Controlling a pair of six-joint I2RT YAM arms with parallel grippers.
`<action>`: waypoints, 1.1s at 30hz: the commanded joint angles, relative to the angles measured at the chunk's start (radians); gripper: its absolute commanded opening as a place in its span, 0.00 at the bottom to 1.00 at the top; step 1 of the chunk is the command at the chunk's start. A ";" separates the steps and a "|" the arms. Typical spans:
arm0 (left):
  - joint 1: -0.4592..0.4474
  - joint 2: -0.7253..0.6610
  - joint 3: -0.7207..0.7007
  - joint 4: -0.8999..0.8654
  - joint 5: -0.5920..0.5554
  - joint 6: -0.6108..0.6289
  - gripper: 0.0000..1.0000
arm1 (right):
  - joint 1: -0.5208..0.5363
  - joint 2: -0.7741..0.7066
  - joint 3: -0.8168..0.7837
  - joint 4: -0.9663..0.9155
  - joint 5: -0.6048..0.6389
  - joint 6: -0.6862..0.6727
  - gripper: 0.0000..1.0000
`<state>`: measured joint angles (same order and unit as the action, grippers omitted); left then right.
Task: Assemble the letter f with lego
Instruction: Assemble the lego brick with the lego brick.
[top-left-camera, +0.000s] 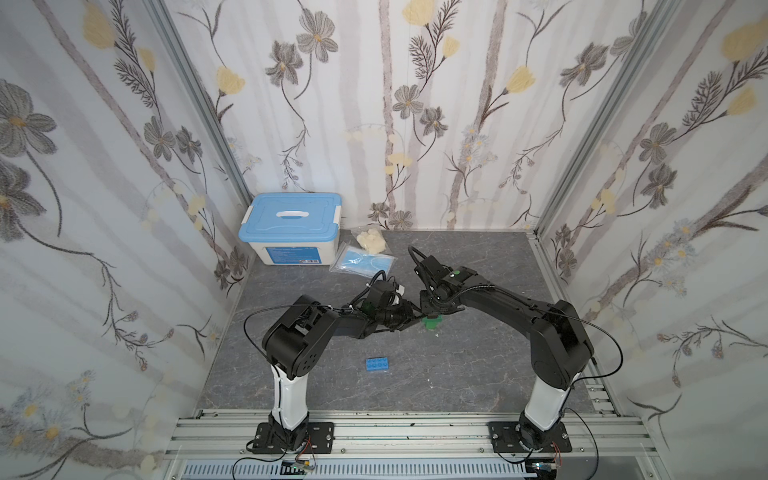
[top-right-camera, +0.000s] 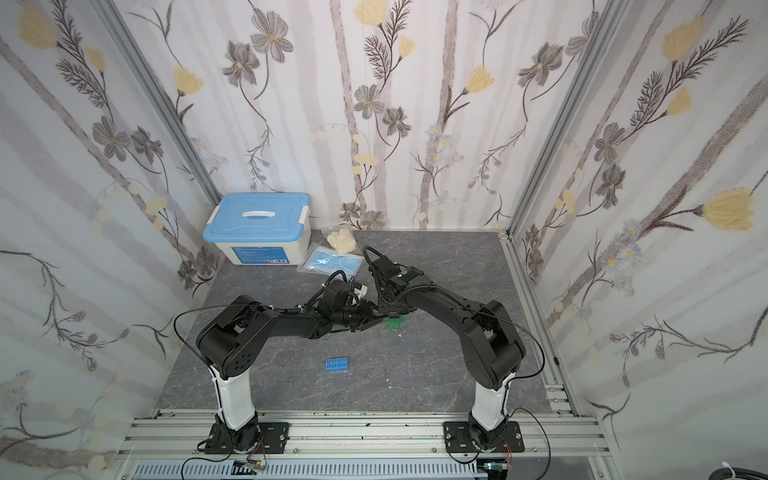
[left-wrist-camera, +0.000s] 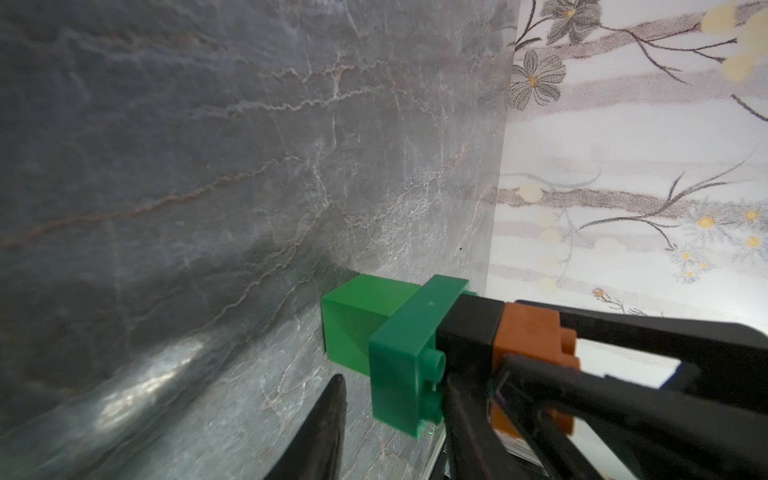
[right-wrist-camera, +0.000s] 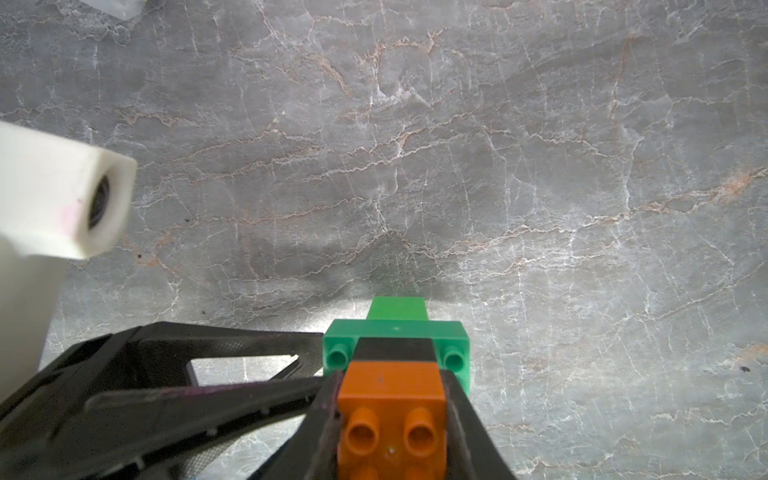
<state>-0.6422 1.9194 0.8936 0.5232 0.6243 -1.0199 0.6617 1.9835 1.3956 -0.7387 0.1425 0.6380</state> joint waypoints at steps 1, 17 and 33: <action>-0.001 -0.004 0.005 -0.014 -0.008 0.009 0.41 | 0.000 0.024 -0.017 -0.010 -0.017 0.003 0.35; 0.002 -0.040 0.028 -0.075 -0.005 0.045 0.50 | 0.000 -0.015 0.031 -0.056 -0.019 -0.004 0.49; 0.079 -0.318 0.027 -0.447 -0.105 0.198 0.90 | 0.023 -0.156 0.111 -0.133 0.039 -0.050 0.69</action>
<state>-0.5747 1.6665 0.9237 0.2306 0.5816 -0.8951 0.6754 1.8549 1.4937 -0.8627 0.1486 0.6033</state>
